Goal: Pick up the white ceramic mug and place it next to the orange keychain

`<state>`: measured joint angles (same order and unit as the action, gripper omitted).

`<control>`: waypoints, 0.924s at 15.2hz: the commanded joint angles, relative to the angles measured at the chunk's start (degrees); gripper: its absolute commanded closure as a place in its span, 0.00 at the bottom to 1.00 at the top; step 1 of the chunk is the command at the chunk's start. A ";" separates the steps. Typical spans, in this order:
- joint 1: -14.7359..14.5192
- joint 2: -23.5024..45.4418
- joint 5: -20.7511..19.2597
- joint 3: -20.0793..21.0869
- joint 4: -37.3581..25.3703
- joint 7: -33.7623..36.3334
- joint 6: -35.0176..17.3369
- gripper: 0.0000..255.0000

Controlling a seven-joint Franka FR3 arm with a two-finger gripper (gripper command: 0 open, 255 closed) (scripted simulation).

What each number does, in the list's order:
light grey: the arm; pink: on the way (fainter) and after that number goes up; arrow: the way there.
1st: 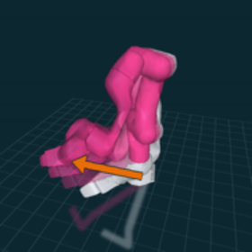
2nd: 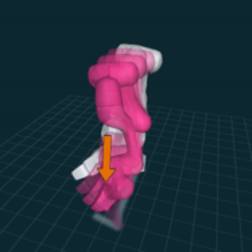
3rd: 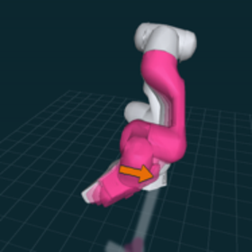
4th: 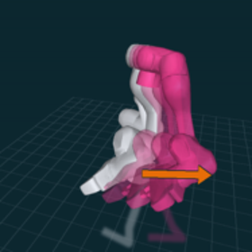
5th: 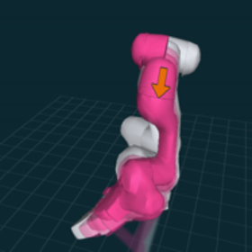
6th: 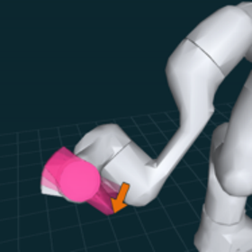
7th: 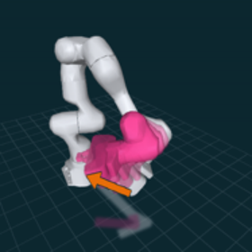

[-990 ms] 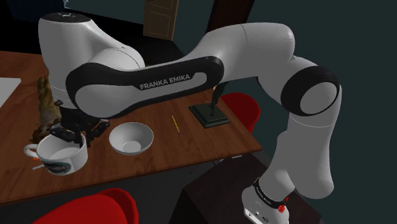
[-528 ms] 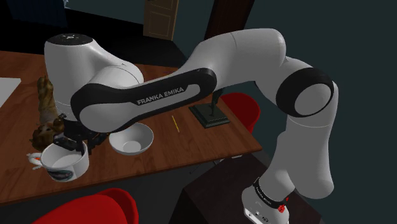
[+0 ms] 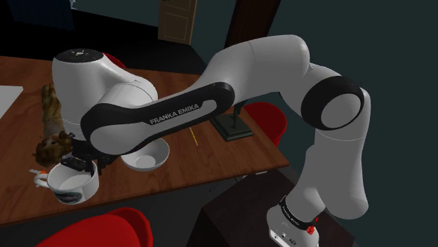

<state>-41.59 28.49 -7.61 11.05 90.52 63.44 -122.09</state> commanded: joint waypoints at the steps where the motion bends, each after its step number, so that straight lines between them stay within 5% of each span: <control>1: 0.00 -0.01 0.00 0.00 0.01 0.00 -0.02 1.00; 2: 0.00 -0.01 0.00 0.00 0.01 0.00 -0.02 1.00; 3: 0.00 -0.01 0.00 0.00 0.02 0.00 -0.02 0.00; 8: 0.00 -0.01 0.00 0.00 0.01 0.00 -0.02 0.00; 14: 0.12 -2.99 0.76 0.41 -2.83 -0.48 5.75 0.00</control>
<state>-41.46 25.74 -6.90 11.43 87.57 62.93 -116.53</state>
